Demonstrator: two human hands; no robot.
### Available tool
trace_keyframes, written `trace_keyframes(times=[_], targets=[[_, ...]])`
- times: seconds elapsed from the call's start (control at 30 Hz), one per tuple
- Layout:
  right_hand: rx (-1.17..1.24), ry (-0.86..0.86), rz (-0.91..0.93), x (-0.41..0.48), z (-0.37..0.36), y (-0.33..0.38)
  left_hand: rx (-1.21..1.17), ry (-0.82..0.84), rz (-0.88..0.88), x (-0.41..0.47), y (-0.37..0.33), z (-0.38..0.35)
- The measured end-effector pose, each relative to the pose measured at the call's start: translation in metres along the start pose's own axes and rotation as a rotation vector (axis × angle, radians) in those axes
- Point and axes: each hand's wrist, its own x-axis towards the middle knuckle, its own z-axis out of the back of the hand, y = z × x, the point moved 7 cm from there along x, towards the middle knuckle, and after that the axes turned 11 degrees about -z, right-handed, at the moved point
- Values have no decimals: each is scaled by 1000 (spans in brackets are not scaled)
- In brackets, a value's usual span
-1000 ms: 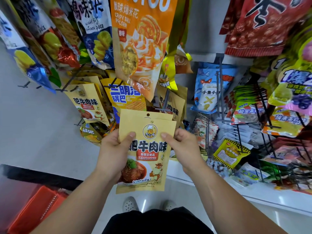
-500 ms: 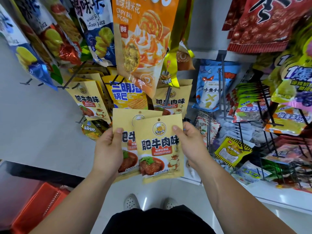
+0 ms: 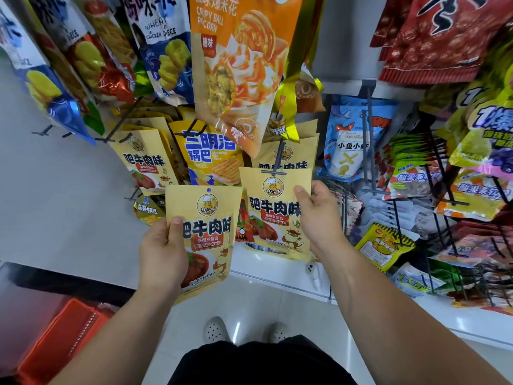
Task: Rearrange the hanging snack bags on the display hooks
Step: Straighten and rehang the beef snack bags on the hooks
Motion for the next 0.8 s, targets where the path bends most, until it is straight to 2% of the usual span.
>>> trace_keyframes(times=[0.3,0.8], targets=[[-59,-123,87,7,4,-4,-58,30,-18,-2,-7,-4],[-212,-268,-23,76,3,22,-164,108,-27,-7,-24,-18]])
